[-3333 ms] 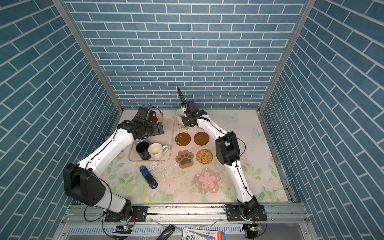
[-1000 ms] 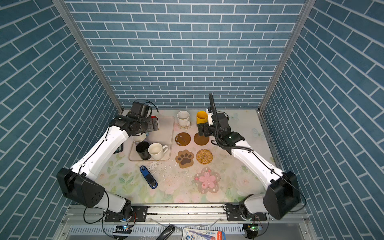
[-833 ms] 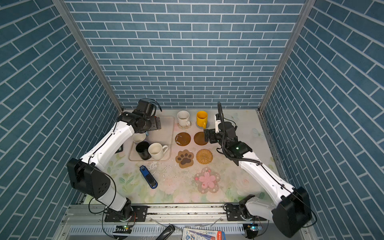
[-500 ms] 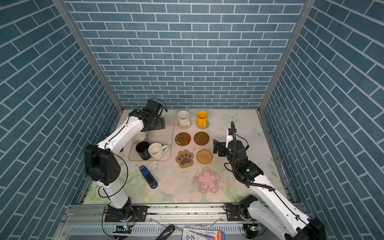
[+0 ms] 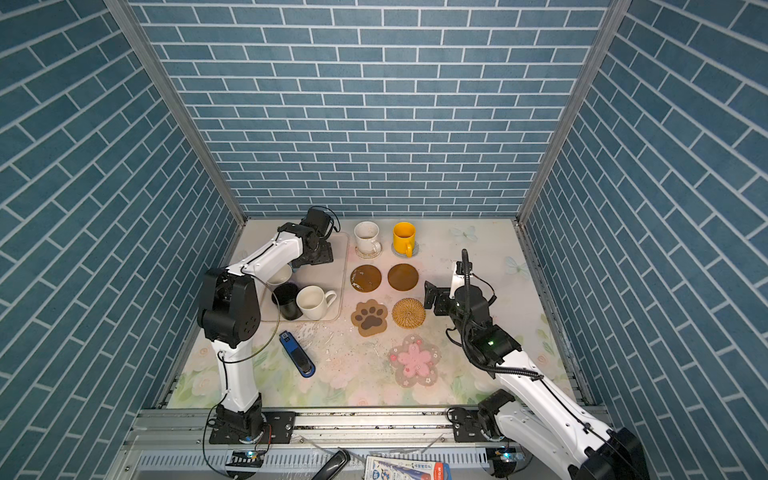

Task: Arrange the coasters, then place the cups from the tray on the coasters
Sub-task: 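Move the left gripper down onto the red-interior white mug on the tray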

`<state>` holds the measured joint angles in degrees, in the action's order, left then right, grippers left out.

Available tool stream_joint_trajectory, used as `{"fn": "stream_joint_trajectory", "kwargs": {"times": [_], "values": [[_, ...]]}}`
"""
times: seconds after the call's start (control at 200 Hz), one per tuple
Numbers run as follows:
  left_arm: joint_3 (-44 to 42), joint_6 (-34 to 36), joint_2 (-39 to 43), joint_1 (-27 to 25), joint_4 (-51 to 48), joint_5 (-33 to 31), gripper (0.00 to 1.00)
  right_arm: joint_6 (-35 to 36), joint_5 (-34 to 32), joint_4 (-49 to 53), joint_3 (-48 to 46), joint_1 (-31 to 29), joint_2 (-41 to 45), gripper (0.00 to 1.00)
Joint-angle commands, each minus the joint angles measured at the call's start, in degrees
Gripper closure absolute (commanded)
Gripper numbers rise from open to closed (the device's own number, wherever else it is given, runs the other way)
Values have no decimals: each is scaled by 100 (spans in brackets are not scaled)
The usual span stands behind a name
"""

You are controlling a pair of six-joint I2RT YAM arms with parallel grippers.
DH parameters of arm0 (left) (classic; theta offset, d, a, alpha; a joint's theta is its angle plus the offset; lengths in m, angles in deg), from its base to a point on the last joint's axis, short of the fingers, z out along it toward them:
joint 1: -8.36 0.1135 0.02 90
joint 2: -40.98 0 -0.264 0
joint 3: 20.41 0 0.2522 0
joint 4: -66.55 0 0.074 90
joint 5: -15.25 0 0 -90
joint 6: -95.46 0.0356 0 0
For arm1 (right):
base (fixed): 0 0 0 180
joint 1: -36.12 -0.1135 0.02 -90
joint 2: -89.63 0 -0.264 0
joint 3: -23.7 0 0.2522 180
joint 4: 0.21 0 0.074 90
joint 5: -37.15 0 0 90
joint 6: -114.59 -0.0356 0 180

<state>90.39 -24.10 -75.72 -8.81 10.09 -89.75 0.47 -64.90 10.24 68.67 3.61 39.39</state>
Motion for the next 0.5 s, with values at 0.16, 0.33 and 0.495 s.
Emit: {"fn": "stream_joint_trajectory", "kwargs": {"times": [0.16, 0.33, 0.495], "values": [[279, 159, -453, 258, 423, 59, 28, -216, 250, -565, -192, 17, -282, 1], [461, 97, -817, 354, 623, 117, 34, -191, 305, -591, -176, 26, -443, 1], [708, 83, -1090, 406, 709, 202, 40, -155, 229, -561, -221, 17, -342, 1]]}}
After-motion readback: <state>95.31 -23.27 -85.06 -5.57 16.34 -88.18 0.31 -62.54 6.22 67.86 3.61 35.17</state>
